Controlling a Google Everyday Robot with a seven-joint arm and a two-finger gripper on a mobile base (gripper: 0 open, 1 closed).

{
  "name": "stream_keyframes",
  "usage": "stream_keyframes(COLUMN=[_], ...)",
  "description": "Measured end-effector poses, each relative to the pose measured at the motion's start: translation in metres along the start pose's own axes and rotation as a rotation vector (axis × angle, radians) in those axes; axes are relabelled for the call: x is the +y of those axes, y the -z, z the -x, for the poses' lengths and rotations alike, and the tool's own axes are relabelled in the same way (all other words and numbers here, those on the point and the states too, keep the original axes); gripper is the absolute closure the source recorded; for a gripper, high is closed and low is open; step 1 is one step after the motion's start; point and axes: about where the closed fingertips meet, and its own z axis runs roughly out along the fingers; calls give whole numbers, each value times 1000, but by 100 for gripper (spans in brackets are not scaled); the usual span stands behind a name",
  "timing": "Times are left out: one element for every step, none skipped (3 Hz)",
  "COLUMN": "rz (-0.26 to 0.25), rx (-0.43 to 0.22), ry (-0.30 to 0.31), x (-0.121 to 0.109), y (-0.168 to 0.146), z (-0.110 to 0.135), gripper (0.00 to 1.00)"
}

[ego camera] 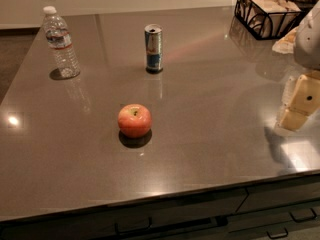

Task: Move redbull can near water bottle

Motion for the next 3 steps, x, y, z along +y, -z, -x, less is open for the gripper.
stream_keyframes(rz=[-13,-2,13], rx=[-2,-60,-123], ry=[-4,-21,-50], x=[-5,-24,-54], y=[-1,-14,-37], z=[5,22,47], gripper=[0,0,0])
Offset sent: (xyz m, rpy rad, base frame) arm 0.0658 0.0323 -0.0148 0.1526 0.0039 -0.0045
